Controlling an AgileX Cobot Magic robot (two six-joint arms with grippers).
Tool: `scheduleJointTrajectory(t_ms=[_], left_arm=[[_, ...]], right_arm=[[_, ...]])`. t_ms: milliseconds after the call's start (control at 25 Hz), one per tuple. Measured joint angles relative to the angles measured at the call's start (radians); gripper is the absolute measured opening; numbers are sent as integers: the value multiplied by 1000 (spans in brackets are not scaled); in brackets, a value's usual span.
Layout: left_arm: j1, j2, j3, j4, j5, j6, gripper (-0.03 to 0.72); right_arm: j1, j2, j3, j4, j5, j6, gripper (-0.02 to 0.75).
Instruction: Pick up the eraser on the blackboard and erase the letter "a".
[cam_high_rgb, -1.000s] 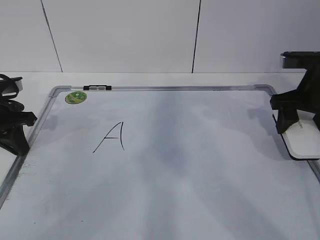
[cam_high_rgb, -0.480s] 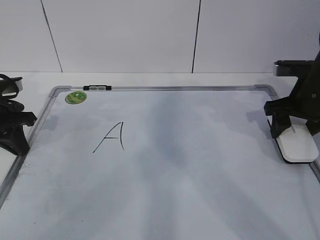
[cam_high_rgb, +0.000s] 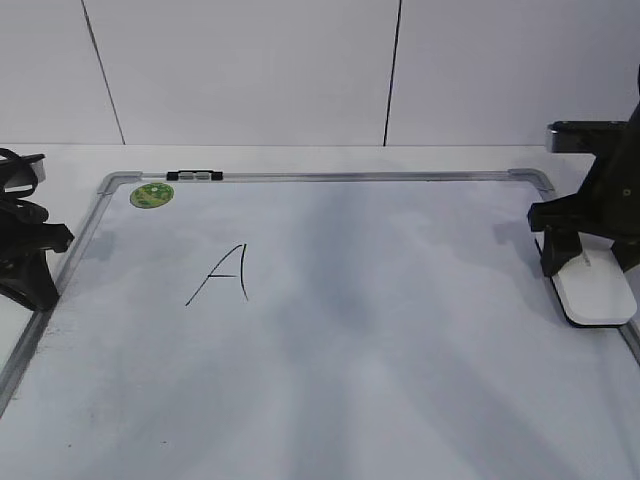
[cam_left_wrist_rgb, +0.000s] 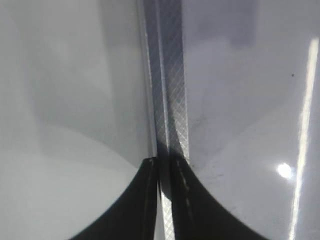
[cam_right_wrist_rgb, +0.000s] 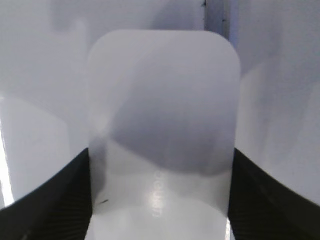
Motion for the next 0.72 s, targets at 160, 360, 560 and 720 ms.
scheduleJointTrajectory(t_ms=[160, 360, 560, 720], left_arm=[[0, 0, 0, 0, 0, 0, 46], [0, 0, 0, 0, 0, 0, 46], [0, 0, 0, 0, 0, 0, 46], [0, 0, 0, 0, 0, 0, 46]], right_arm=[[0, 5, 0, -2, -12, 0, 573], [0, 5, 0, -5, -34, 0, 573], [0, 5, 0, -5, -41, 0, 574], [0, 5, 0, -7, -41, 0, 595]])
